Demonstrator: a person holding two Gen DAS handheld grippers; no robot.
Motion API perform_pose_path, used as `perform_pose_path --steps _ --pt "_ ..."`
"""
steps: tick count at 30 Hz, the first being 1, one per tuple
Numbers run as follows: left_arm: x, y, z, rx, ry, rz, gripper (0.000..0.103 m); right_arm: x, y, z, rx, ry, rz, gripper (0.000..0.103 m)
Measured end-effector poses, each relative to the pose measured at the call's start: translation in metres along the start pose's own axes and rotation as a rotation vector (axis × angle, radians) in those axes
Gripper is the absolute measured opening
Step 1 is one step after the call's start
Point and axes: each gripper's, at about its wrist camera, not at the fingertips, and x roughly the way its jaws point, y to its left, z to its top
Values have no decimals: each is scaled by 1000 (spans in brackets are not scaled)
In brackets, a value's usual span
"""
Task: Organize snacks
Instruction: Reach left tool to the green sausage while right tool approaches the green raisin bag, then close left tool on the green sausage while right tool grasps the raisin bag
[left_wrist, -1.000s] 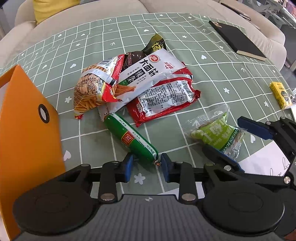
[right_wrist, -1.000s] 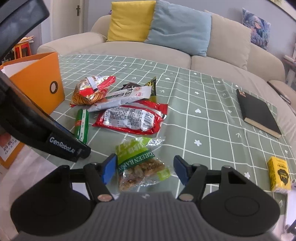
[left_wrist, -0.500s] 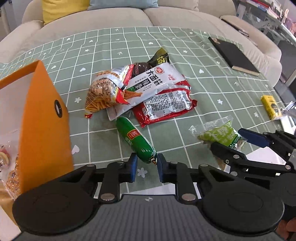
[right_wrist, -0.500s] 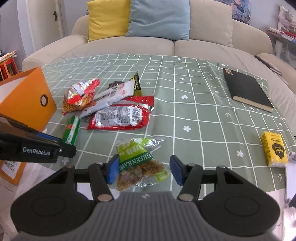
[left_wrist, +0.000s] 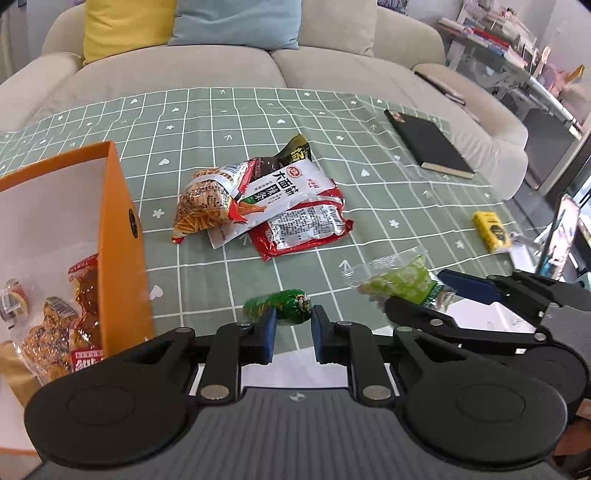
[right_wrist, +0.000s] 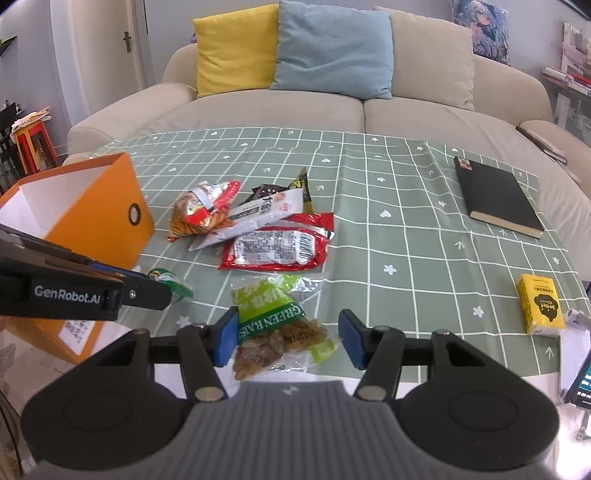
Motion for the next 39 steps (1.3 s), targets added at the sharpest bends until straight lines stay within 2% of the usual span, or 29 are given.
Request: perform_pose_path --steps 6,9,11,17,24,25,26,28,30,32,33,36,39 --pt "-14 1 -4 -1 -20 -23 20 -13 10 3 -15 -15 15 55" --pt "-12 -3 -5 30 -1 -28 20 -16 15 3 -33 -10 11 55" --pt "-7 -7 -3 66 14 -30 20 -17 15 1 -34 -2 1 55" --pt "17 -32 4 271 23 -11 20 -12 2 -6 22 45 -25 55" --pt "61 -40 11 374 115 6 18 1 -11 -16 81 81 -24 55" --pt "66 -40 10 383 129 15 12 3 -13 -17 87 83 -19 55" --pt "69 -39 10 392 141 22 13 5 -14 -18 91 85 -16 55" --pt "71 -39 9 402 152 25 16 9 -16 -20 98 92 -11 55" --pt "70 -39 9 419 164 38 26 13 -19 -22 106 97 -4 56" --pt "67 -40 8 448 194 35 48 16 -22 -24 115 101 2 56" --pt "66 -42 6 471 205 35 53 17 -24 -25 121 103 6 56" --pt "67 -42 -1 530 227 85 55 21 -26 -27 128 108 13 56" --pt "73 -38 -5 523 251 90 53 24 -26 -28 129 117 19 56"
